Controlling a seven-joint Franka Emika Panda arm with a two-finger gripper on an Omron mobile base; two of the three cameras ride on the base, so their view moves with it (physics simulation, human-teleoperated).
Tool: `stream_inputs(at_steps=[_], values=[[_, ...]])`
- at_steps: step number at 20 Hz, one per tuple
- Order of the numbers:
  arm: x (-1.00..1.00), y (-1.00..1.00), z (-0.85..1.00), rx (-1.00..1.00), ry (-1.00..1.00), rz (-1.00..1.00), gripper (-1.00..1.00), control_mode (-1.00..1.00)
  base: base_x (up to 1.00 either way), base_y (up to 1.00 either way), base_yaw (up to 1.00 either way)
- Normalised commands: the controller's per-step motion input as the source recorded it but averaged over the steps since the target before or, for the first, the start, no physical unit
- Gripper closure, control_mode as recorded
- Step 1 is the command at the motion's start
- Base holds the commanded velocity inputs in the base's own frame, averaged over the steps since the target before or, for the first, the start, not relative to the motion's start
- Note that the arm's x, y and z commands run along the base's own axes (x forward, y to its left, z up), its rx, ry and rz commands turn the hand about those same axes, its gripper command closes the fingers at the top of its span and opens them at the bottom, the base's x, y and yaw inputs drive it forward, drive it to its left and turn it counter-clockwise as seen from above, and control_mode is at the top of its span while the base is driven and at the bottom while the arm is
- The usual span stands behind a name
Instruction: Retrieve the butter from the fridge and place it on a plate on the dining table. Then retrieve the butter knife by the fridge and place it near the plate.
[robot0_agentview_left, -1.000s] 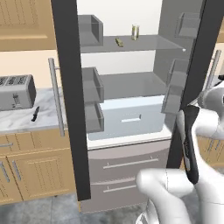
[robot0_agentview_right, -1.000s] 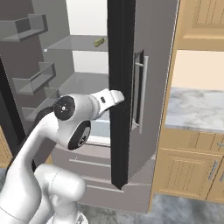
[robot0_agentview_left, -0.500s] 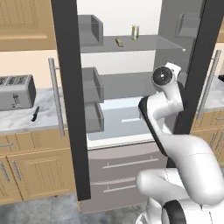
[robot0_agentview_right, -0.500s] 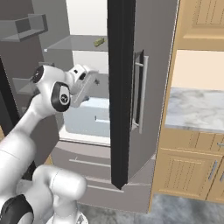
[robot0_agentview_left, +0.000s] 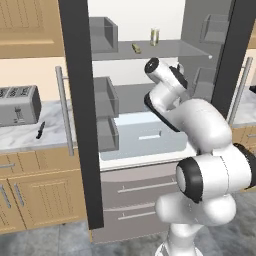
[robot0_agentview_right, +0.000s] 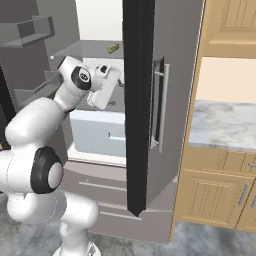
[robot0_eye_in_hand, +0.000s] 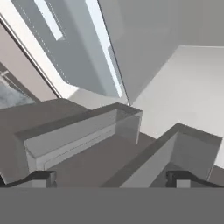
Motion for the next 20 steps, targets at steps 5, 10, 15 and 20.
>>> stream_inputs(at_steps=[5,10,15,20], values=[[0.66,-0.87,-0.27,-0.21,0.28,-0.16,-1.0,-1.0,0.0,0.0,0.0],[0.0,-1.0,-0.12,-0.11,0.07,-0.21,-1.0,-1.0,0.0,0.0,0.0],[-0.3,-1.0,-0.06,-0.01,0.03,-0.2,-1.0,-1.0,0.0,0.0,0.0],[-0.43,-1.0,-0.09,0.0,0.02,-0.17,-1.0,-1.0,0.0,0.0,0.0]])
